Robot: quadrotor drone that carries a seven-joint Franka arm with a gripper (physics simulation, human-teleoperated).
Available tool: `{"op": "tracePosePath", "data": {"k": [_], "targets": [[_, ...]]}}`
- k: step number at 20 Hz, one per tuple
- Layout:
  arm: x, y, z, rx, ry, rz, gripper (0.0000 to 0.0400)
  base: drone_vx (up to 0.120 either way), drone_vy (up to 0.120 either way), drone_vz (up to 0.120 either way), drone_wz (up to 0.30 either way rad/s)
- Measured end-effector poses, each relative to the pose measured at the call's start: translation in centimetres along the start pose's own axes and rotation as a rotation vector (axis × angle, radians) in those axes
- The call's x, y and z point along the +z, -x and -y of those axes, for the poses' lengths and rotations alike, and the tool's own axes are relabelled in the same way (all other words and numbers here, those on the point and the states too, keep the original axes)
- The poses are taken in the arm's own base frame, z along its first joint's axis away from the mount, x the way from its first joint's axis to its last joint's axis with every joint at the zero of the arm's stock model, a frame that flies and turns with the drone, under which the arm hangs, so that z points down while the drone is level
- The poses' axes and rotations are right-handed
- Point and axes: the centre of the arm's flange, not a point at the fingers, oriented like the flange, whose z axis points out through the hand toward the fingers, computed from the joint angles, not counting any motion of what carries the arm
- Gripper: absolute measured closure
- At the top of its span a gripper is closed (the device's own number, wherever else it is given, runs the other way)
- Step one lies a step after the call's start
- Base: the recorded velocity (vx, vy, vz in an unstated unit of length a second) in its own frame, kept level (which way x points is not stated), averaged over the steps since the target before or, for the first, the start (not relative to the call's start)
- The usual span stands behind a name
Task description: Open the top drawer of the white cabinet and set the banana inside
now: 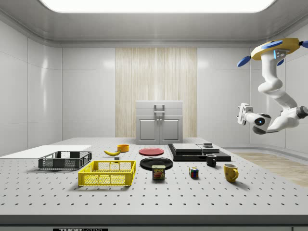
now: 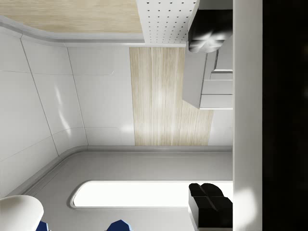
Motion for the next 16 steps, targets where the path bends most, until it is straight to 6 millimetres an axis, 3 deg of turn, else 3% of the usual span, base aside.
{"op": "tracePosePath", "data": {"k": [16], "targets": [[0.1, -1.4, -1.3, 0.0, -0.159, 0.161, 0.0, 0.12, -0.12, 0.12, 0.0]]}}
